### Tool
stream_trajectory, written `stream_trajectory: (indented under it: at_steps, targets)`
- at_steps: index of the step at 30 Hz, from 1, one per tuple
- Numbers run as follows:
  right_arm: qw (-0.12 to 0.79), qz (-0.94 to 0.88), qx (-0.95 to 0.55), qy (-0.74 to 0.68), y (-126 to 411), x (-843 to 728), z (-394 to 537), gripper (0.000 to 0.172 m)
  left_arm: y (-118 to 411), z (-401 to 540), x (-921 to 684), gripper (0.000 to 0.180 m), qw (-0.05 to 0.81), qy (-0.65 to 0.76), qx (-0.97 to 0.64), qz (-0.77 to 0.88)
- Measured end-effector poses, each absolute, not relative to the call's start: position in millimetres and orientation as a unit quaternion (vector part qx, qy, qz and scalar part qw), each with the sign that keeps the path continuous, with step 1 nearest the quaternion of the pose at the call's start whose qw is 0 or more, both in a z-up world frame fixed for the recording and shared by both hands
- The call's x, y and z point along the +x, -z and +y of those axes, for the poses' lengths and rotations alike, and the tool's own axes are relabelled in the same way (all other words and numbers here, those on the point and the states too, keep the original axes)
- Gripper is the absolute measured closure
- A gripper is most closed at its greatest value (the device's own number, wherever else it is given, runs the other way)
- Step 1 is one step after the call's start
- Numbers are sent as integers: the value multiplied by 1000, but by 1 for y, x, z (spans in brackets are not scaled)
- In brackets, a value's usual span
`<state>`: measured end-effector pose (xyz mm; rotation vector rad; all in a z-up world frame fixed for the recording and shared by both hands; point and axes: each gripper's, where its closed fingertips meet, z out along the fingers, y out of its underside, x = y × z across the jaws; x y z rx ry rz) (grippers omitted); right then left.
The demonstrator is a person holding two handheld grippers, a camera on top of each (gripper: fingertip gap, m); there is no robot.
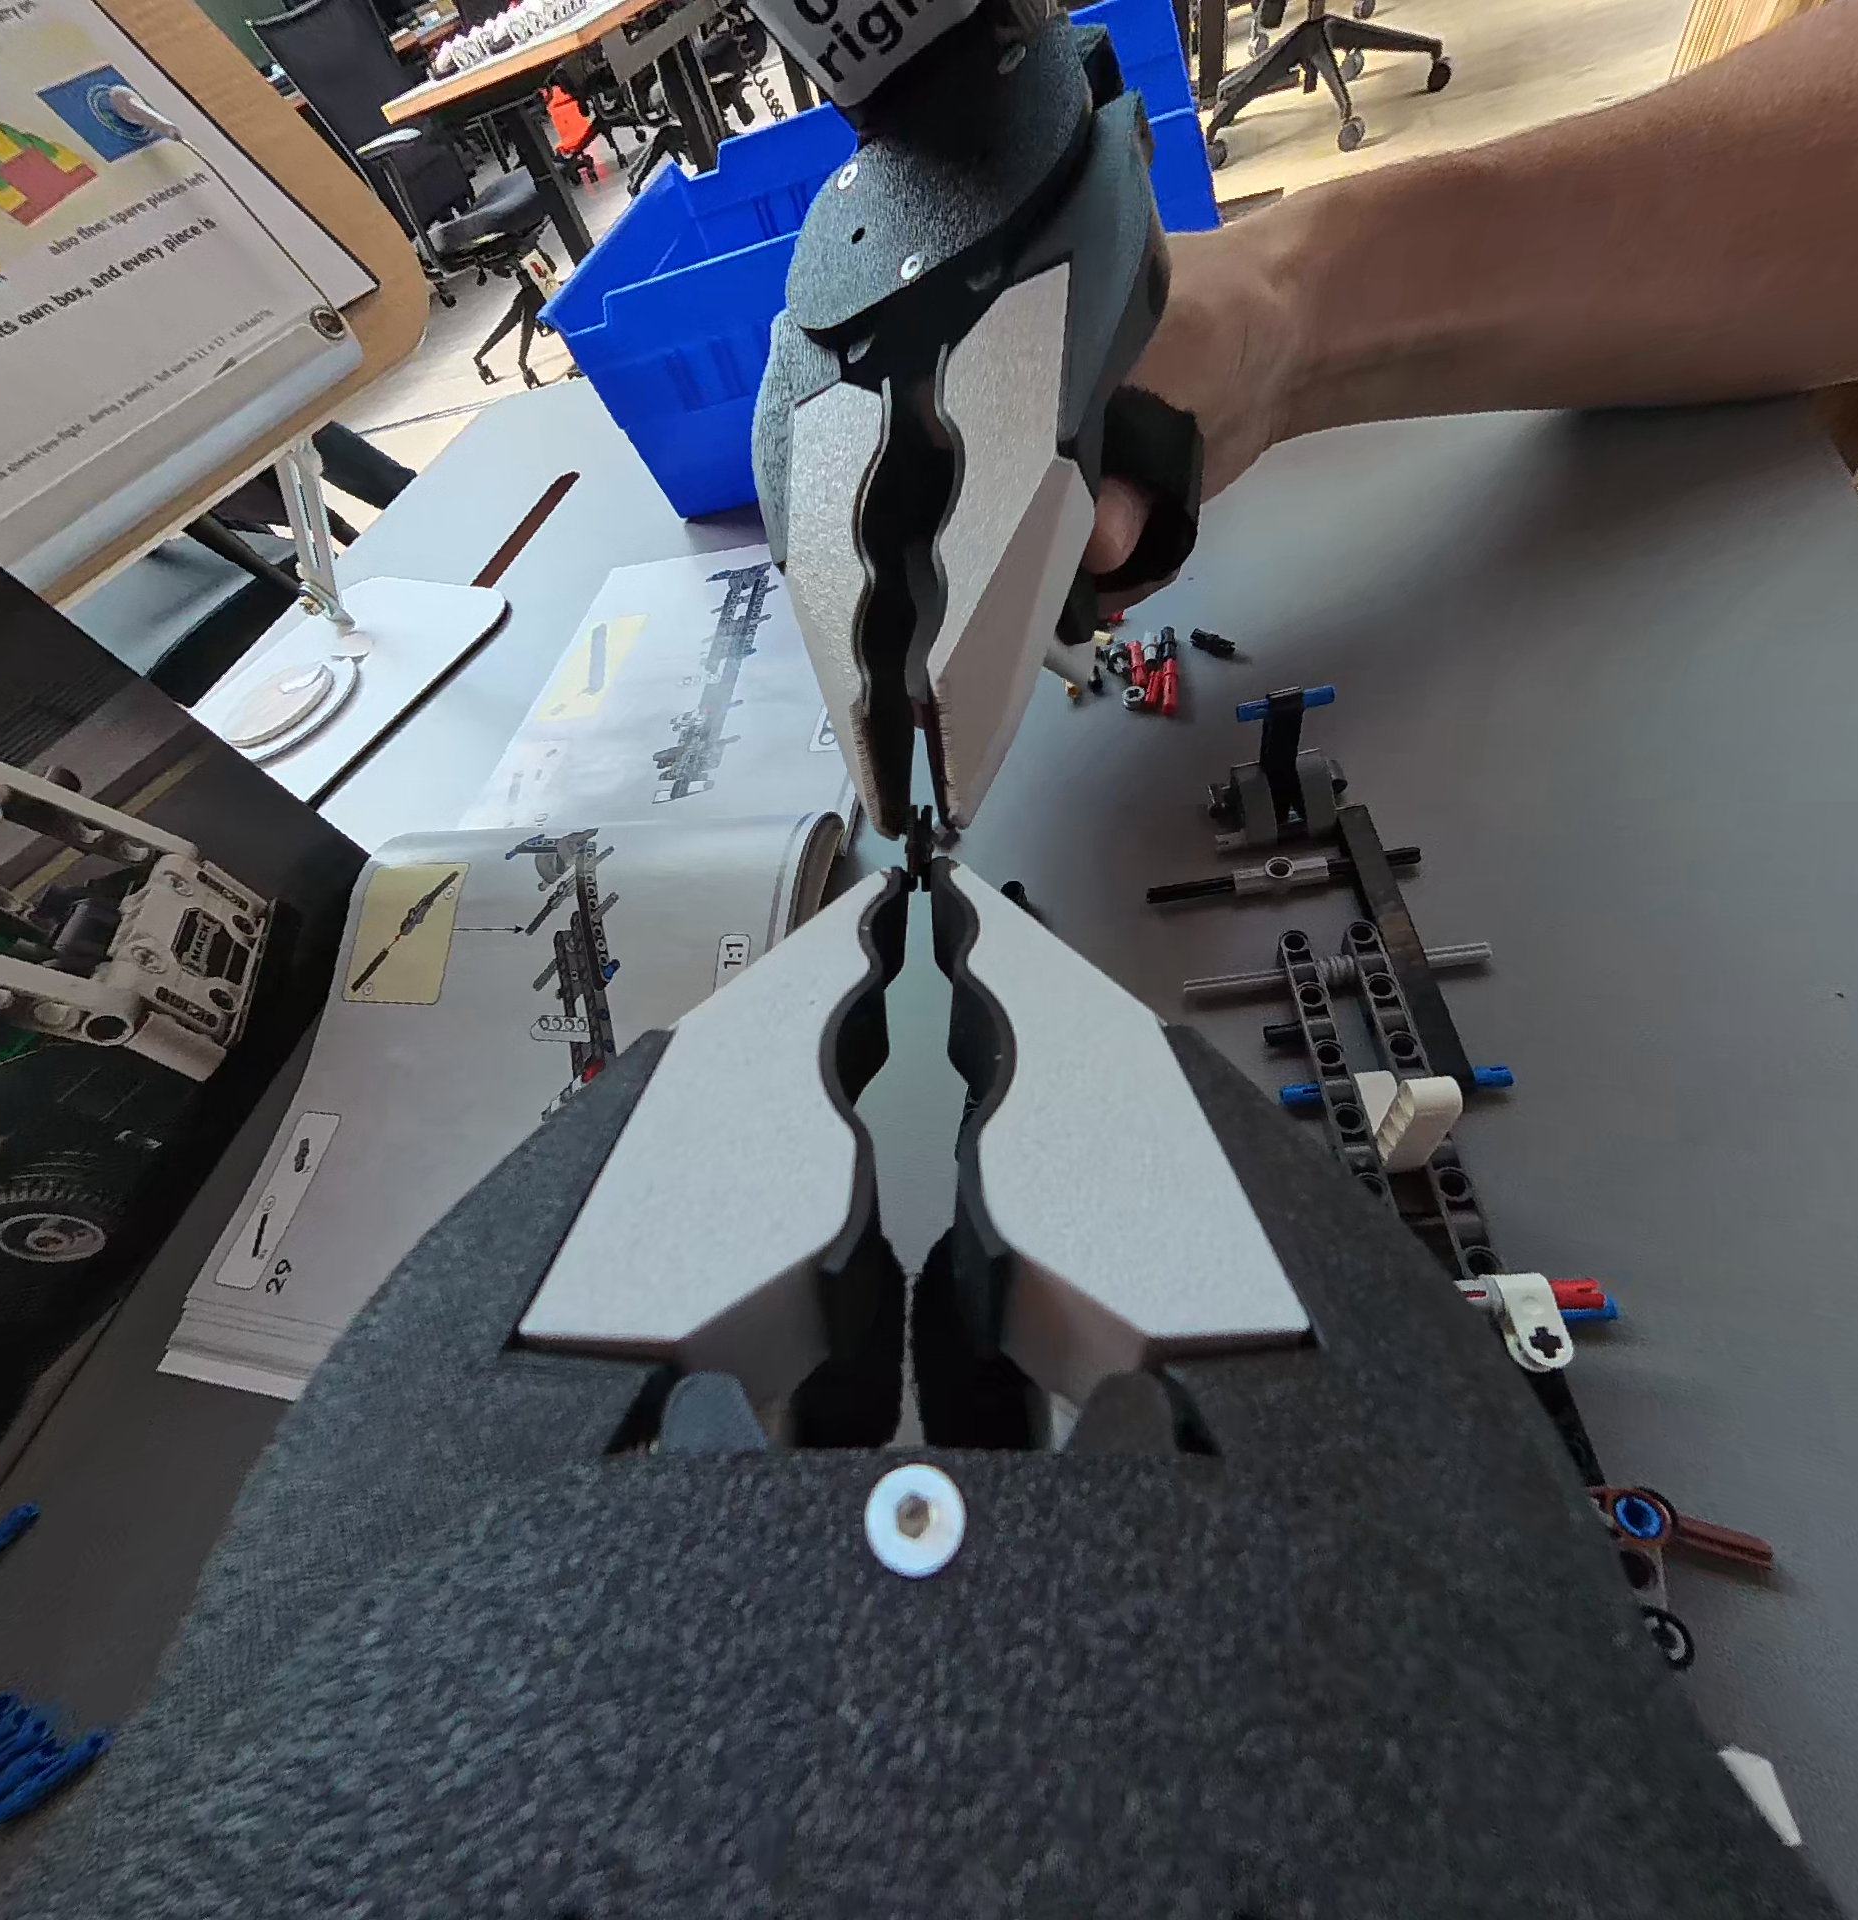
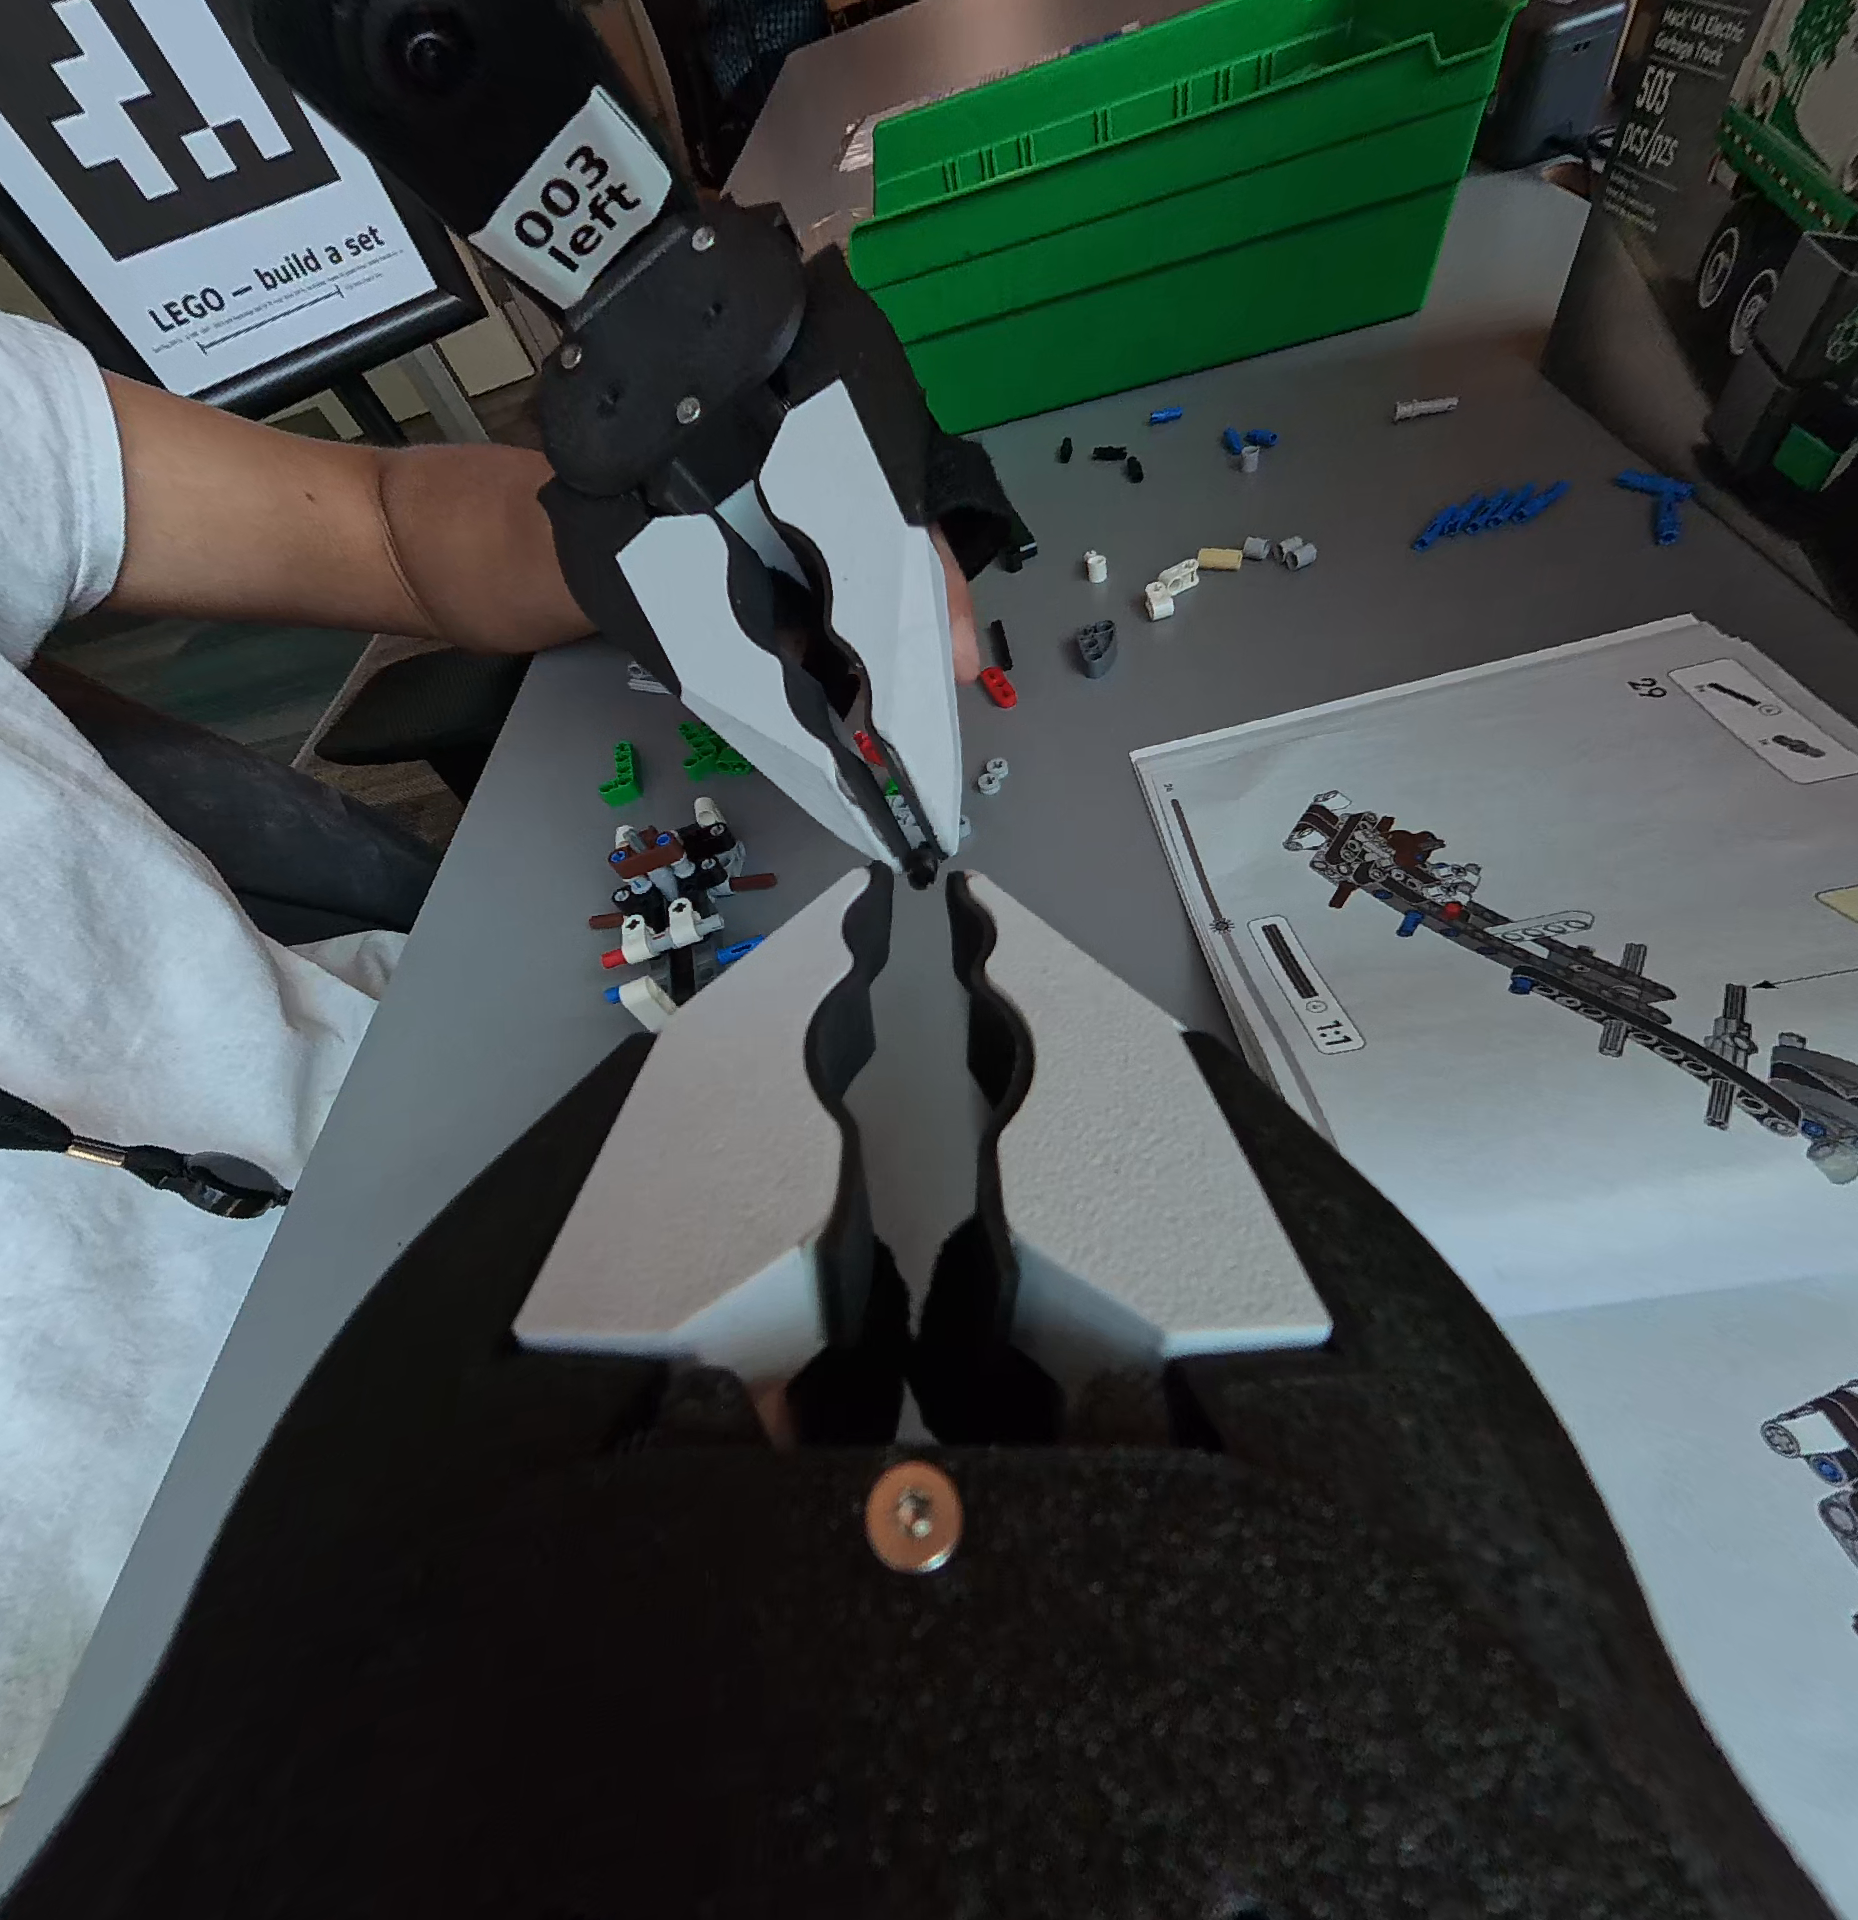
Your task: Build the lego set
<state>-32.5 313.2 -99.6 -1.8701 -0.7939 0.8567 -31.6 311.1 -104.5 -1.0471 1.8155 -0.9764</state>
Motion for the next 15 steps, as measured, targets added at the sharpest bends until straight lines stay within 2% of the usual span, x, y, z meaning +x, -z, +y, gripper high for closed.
stream_trajectory:
  at_steps: [15]
  targets:
    - [440, -330, -764, -337, 106, -35, 312, 169, 114, 308, -32, 177, 379, 389, -418, 728]
